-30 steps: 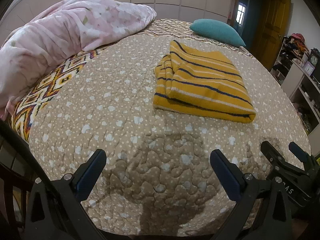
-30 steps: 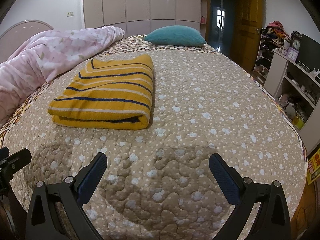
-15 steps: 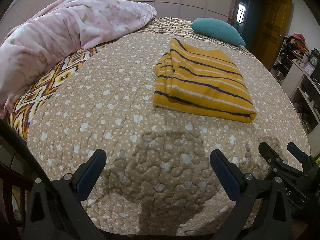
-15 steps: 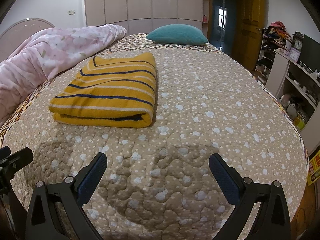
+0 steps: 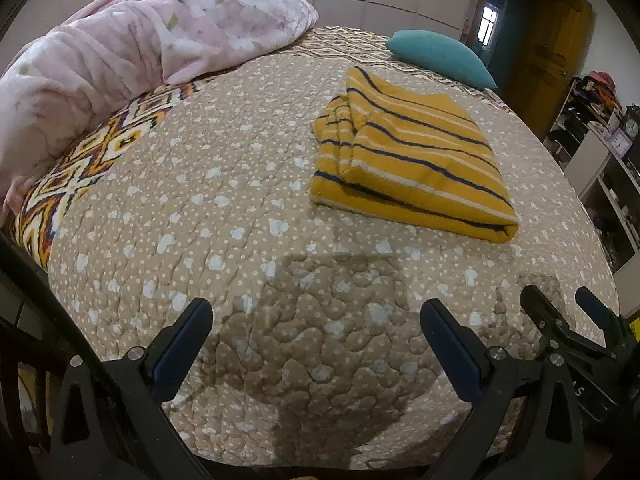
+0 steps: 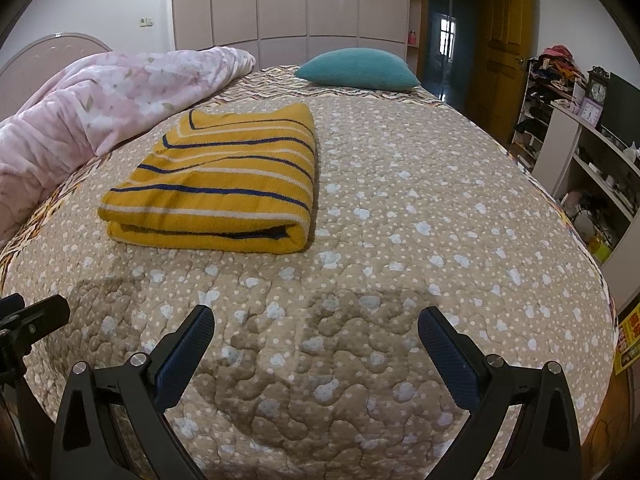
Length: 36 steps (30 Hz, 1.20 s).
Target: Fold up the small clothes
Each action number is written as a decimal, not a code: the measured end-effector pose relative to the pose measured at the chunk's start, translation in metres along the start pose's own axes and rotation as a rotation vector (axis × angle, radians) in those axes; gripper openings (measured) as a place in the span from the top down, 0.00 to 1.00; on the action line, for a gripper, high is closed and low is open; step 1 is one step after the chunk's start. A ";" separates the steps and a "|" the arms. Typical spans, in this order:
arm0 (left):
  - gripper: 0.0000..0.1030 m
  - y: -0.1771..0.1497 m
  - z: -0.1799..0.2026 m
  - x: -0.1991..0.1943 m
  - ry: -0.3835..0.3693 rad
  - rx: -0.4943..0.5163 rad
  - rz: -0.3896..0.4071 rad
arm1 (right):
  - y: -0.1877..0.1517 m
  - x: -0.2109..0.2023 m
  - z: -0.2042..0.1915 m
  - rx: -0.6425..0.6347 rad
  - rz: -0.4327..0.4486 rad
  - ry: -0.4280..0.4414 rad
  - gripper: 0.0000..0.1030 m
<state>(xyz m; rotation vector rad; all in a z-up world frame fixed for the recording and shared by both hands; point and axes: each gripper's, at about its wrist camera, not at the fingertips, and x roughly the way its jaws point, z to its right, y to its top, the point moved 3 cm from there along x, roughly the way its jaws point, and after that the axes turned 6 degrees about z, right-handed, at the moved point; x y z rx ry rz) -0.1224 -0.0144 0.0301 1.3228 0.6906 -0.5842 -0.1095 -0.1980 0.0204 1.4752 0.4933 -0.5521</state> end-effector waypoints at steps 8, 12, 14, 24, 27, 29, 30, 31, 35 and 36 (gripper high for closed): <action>0.00 0.000 -0.001 -0.001 0.004 -0.002 0.006 | -0.001 0.002 0.001 0.000 -0.003 0.002 0.00; 0.00 0.000 -0.001 0.000 0.004 -0.002 0.004 | -0.002 0.001 0.001 -0.001 0.001 0.001 0.00; 0.00 -0.001 -0.002 0.000 0.005 -0.003 0.001 | -0.002 0.001 0.001 -0.001 0.001 0.002 0.00; 0.00 -0.004 -0.002 0.003 0.004 -0.005 -0.008 | -0.003 0.001 0.000 -0.001 -0.002 0.003 0.00; 0.00 -0.004 -0.003 0.004 0.004 -0.007 -0.012 | -0.003 0.002 0.001 -0.001 -0.003 0.005 0.00; 0.00 -0.004 -0.003 0.005 0.004 -0.007 -0.012 | -0.003 0.002 0.001 -0.001 -0.003 0.005 0.00; 0.00 -0.004 -0.003 0.005 0.003 -0.006 -0.013 | -0.004 0.002 0.000 -0.001 -0.003 0.004 0.00; 0.00 -0.004 -0.003 0.004 0.003 -0.007 -0.012 | -0.004 0.002 0.000 -0.001 -0.003 0.004 0.00; 0.00 -0.005 -0.003 0.005 0.001 -0.007 -0.013 | -0.005 0.002 0.000 -0.005 0.002 0.010 0.00; 0.00 -0.005 -0.003 0.005 0.001 -0.008 -0.013 | -0.005 0.002 -0.001 -0.008 0.005 0.013 0.00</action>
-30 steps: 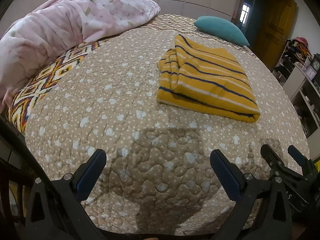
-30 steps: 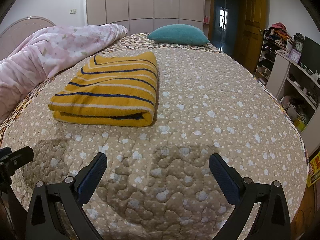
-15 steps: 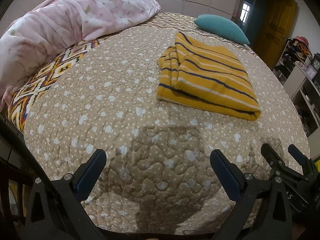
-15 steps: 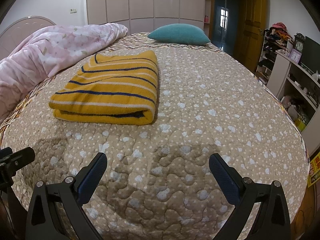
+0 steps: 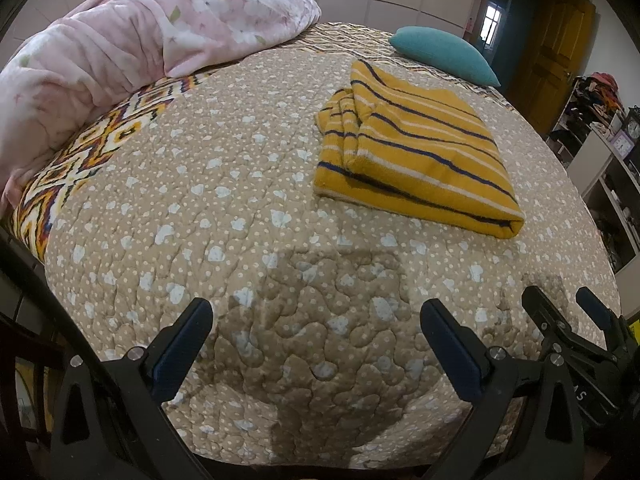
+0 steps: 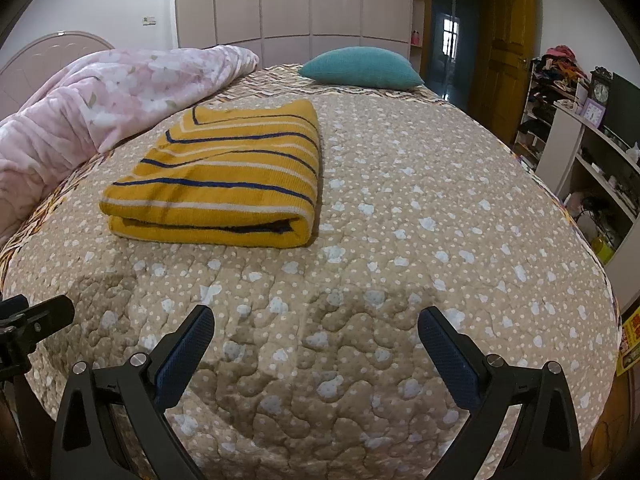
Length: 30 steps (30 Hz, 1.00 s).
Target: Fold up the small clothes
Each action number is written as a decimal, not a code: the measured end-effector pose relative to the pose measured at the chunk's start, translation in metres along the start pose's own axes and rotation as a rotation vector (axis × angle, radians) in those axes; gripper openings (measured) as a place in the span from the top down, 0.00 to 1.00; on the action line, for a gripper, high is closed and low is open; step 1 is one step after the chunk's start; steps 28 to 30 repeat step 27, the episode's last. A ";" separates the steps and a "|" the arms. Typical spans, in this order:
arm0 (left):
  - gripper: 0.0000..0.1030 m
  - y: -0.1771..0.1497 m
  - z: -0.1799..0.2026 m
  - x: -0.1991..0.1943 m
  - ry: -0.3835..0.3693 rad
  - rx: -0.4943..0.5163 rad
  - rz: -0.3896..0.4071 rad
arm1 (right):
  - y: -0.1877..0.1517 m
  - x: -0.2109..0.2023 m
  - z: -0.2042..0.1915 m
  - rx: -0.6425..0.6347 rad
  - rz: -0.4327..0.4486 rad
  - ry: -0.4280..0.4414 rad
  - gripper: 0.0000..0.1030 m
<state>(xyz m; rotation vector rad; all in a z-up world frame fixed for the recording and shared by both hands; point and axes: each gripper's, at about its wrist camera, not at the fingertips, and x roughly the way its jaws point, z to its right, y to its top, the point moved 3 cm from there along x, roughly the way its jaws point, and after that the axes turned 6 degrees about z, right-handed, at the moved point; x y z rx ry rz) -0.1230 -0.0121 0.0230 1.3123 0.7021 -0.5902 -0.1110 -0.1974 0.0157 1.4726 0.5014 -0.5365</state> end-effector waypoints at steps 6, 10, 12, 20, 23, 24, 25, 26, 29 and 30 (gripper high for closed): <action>0.00 0.004 -0.005 0.008 -0.008 -0.008 0.003 | 0.005 0.002 -0.006 -0.037 0.013 0.023 0.00; 0.00 0.013 -0.013 0.019 -0.001 0.002 0.012 | 0.012 0.013 -0.008 -0.067 0.011 0.030 0.00; 0.00 0.017 -0.017 0.028 0.003 0.006 0.010 | 0.014 0.020 -0.007 -0.069 0.003 0.031 0.00; 0.00 0.033 -0.019 0.061 -0.025 0.010 0.001 | 0.025 0.051 -0.012 -0.070 -0.032 0.059 0.00; 0.00 0.040 -0.012 0.066 -0.067 0.009 0.012 | 0.029 0.057 -0.019 -0.093 -0.028 0.069 0.00; 0.00 0.042 -0.011 0.068 -0.073 0.003 0.012 | 0.030 0.059 -0.021 -0.101 -0.027 0.068 0.00; 0.00 0.044 -0.010 0.069 -0.074 0.000 0.011 | 0.030 0.060 -0.023 -0.107 -0.028 0.068 0.00; 0.00 0.045 -0.009 0.071 -0.072 0.000 0.009 | 0.031 0.063 -0.024 -0.112 -0.030 0.070 0.00; 0.00 0.047 -0.008 0.073 -0.070 0.001 0.006 | 0.031 0.064 -0.025 -0.112 -0.034 0.072 0.00; 0.00 0.047 -0.008 0.073 -0.070 0.001 0.006 | 0.031 0.064 -0.025 -0.112 -0.034 0.072 0.00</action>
